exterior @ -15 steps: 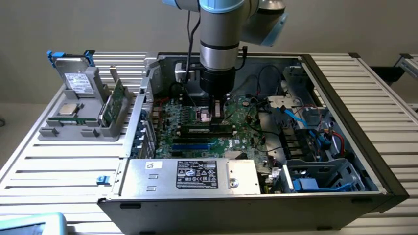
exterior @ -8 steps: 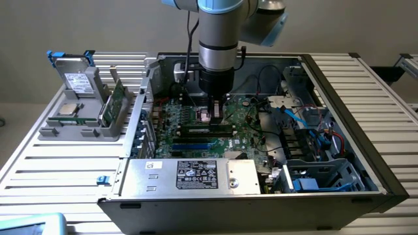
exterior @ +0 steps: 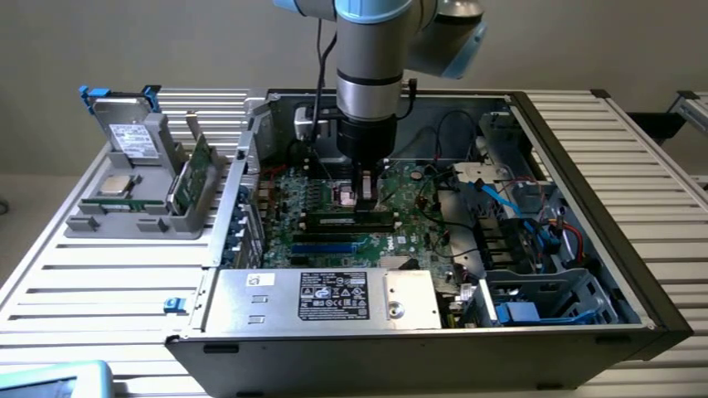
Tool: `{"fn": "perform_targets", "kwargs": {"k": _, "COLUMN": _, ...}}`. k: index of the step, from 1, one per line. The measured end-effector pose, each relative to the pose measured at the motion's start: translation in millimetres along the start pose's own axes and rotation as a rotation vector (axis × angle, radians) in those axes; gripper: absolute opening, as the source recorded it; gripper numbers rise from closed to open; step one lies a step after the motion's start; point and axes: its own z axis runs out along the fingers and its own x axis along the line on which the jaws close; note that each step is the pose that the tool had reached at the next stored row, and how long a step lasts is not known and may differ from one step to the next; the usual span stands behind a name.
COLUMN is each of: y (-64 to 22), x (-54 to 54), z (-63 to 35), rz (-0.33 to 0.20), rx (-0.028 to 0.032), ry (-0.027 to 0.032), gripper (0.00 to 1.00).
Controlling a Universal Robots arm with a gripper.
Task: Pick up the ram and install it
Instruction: 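Insert the ram into the slot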
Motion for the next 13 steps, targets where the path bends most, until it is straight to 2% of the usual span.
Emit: {"fn": "perform_targets", "kwargs": {"k": 13, "y": 0.0, "x": -0.3, "z": 2.3, "rz": 0.0, "rx": 0.0, "ry": 0.0001, "gripper": 0.14}}
